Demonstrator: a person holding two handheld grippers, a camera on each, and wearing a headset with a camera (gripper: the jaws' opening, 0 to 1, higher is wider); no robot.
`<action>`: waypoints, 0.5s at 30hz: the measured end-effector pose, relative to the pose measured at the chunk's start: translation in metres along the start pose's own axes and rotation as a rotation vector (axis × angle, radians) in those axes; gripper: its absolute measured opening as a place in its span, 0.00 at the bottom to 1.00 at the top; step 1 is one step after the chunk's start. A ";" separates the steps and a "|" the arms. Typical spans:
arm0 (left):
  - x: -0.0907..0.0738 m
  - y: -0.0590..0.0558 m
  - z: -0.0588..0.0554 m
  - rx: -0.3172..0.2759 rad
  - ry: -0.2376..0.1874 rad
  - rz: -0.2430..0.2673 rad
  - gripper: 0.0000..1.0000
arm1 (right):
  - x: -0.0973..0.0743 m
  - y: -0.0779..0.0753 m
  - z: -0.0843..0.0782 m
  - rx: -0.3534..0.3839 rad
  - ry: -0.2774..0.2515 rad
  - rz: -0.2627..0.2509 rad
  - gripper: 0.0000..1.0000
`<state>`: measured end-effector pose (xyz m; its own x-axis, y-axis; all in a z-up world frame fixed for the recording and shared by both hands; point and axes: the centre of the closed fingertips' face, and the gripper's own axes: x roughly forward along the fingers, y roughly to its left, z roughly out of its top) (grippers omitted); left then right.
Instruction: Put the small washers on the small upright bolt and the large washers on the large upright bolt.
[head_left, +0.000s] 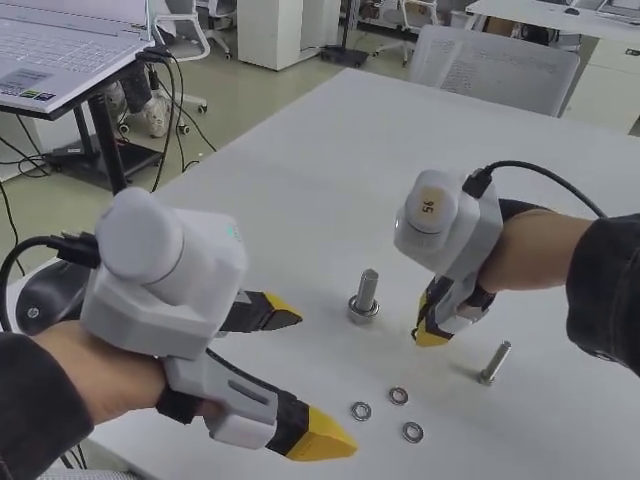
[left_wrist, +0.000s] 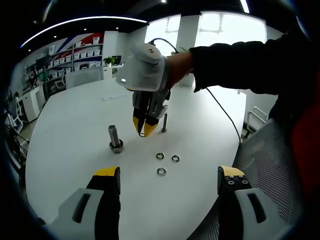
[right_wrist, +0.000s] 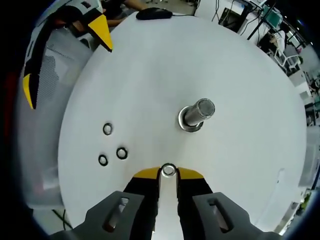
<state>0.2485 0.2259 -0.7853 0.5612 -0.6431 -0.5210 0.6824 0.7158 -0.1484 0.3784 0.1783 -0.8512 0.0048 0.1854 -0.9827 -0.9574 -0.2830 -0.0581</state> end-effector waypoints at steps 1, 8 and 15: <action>0.000 0.000 0.000 0.000 -0.001 0.000 0.79 | -0.002 0.001 0.000 0.000 0.001 -0.002 0.14; -0.001 -0.001 0.000 0.005 -0.003 -0.002 0.79 | -0.020 0.002 0.002 -0.002 -0.014 -0.025 0.13; -0.001 -0.001 0.002 0.009 -0.008 -0.007 0.79 | -0.038 0.003 -0.001 -0.008 -0.009 -0.053 0.13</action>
<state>0.2481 0.2256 -0.7832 0.5600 -0.6504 -0.5132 0.6907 0.7086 -0.1444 0.3757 0.1697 -0.8141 0.0532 0.2089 -0.9765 -0.9536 -0.2796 -0.1118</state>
